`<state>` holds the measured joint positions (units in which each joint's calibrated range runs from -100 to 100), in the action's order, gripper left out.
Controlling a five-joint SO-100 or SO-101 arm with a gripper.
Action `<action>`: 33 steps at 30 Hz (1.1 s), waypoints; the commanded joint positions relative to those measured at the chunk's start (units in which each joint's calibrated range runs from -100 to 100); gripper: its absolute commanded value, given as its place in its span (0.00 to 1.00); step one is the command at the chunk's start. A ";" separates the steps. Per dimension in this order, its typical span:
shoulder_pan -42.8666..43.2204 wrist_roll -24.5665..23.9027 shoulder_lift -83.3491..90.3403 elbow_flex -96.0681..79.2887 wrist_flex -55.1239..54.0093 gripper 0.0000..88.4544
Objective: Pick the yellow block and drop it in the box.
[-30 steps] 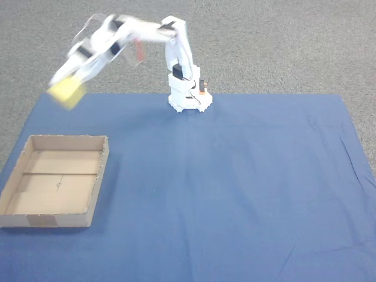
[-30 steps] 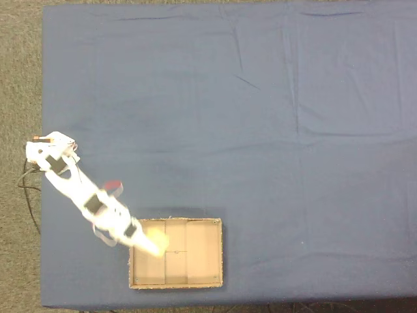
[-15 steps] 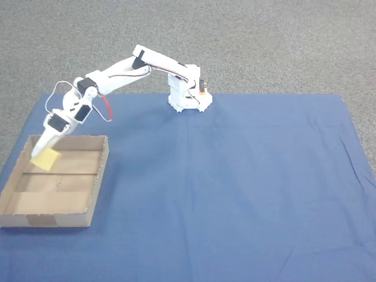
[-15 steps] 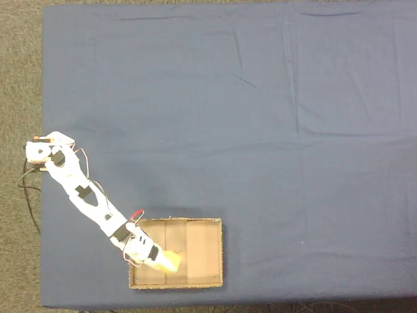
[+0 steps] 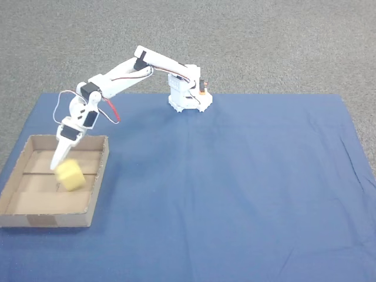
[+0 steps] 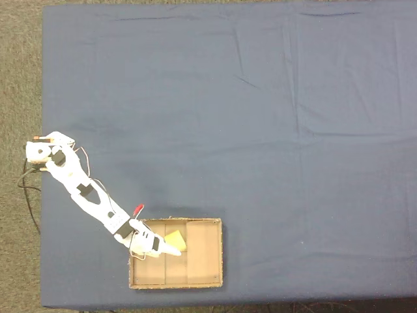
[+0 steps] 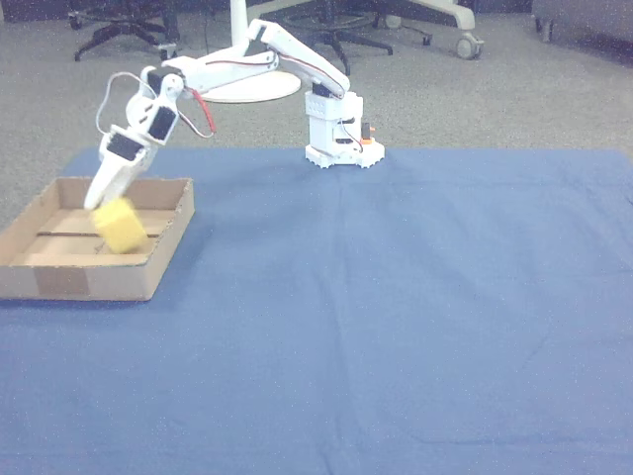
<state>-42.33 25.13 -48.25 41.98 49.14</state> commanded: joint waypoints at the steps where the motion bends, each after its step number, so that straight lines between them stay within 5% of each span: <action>1: 0.06 -0.34 6.50 -3.43 0.26 0.51; 4: 0.37 -2.20 19.00 -14.65 -0.23 0.52; 7: 0.29 -9.08 38.92 -21.89 2.16 0.50; 11: 4.46 -14.60 74.13 -45.06 2.66 0.29; 14: 16.65 -15.78 100.72 -67.50 3.65 0.00; 17: 33.80 -20.51 125.12 -94.11 -1.39 0.00; 20: 42.06 -27.50 143.36 -115.28 -1.72 0.00; 23: 44.34 -26.86 145.80 -129.31 -1.72 0.00; 25: 45.52 -23.15 145.89 -141.89 -11.15 0.00; 33: 45.75 -24.62 145.80 -141.80 -1.56 0.00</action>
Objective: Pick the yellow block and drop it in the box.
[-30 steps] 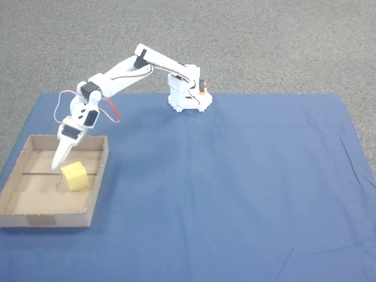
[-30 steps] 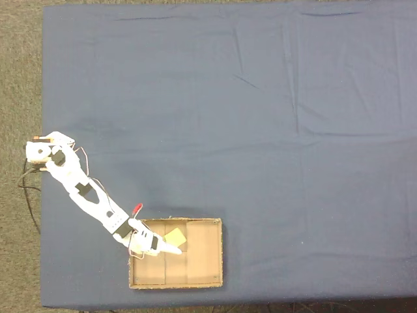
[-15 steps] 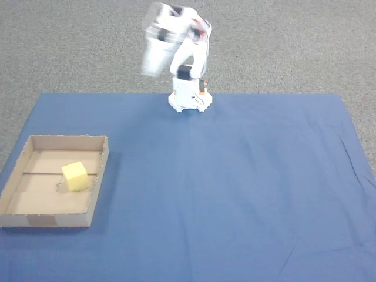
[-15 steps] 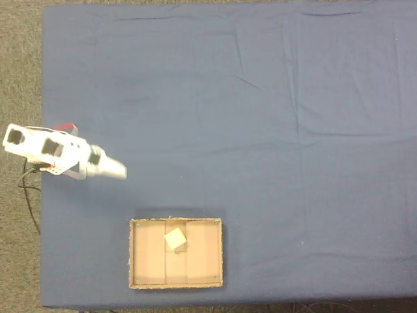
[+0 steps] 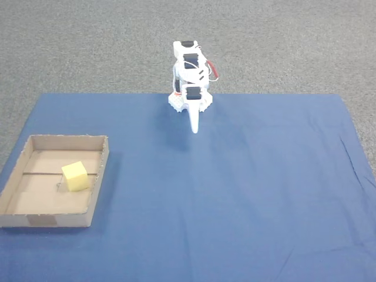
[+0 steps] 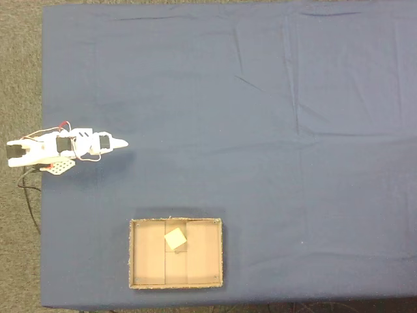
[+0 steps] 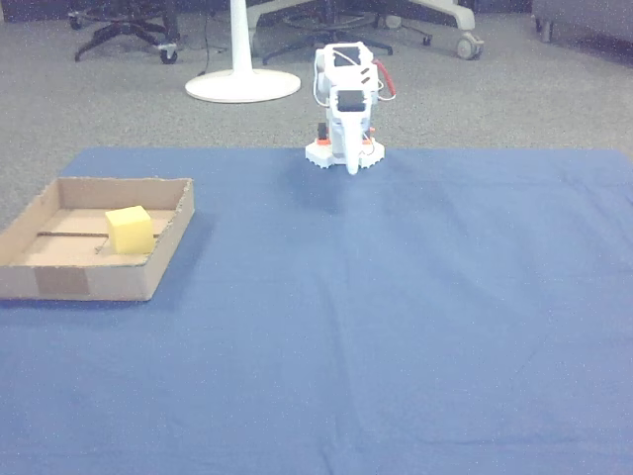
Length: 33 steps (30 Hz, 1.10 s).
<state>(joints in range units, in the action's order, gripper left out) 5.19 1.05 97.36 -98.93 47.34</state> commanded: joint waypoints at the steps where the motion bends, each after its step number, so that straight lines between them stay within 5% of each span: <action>1: -2.64 -0.20 0.19 -0.89 0.25 0.00; 33: -4.53 1.07 0.28 -0.89 0.33 0.00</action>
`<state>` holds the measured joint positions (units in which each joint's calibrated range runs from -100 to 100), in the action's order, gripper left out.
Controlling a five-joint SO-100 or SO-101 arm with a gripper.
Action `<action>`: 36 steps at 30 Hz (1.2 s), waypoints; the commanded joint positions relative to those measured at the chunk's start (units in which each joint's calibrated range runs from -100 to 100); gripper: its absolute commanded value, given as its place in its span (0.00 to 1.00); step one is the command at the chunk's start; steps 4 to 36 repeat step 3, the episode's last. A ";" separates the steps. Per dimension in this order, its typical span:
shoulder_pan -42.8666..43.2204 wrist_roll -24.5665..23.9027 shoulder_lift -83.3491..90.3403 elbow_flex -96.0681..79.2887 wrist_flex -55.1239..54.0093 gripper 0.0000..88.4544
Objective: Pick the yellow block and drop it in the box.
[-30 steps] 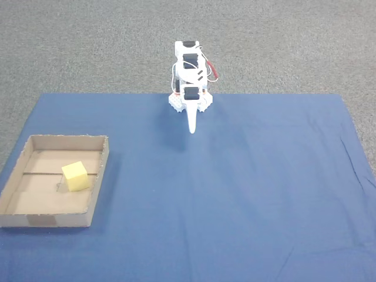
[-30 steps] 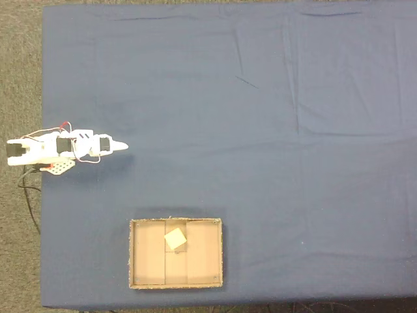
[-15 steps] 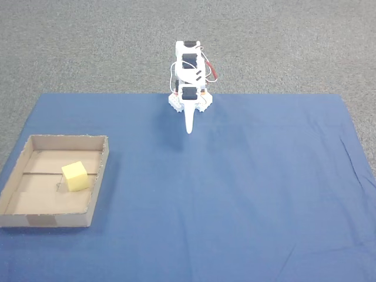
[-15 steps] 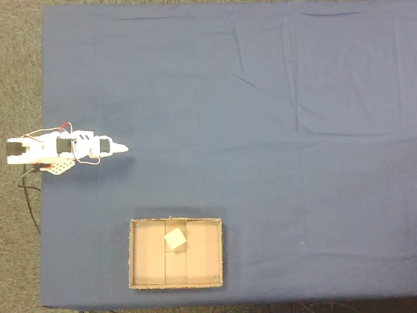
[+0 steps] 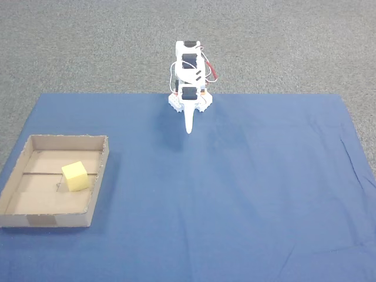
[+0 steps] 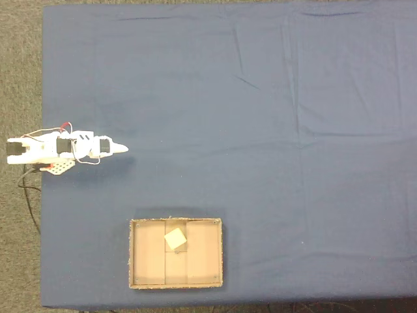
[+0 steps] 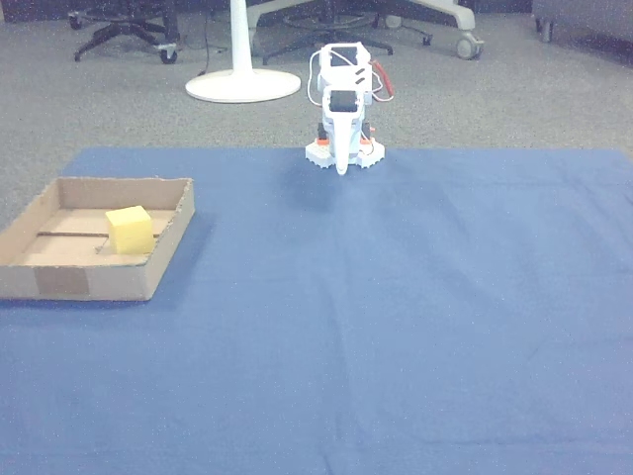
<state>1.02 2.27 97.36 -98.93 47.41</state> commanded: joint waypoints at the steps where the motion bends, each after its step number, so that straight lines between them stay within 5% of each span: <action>1: -0.35 -0.15 0.28 -0.89 0.25 0.00; 36: -0.35 -0.15 0.28 -0.89 0.25 0.00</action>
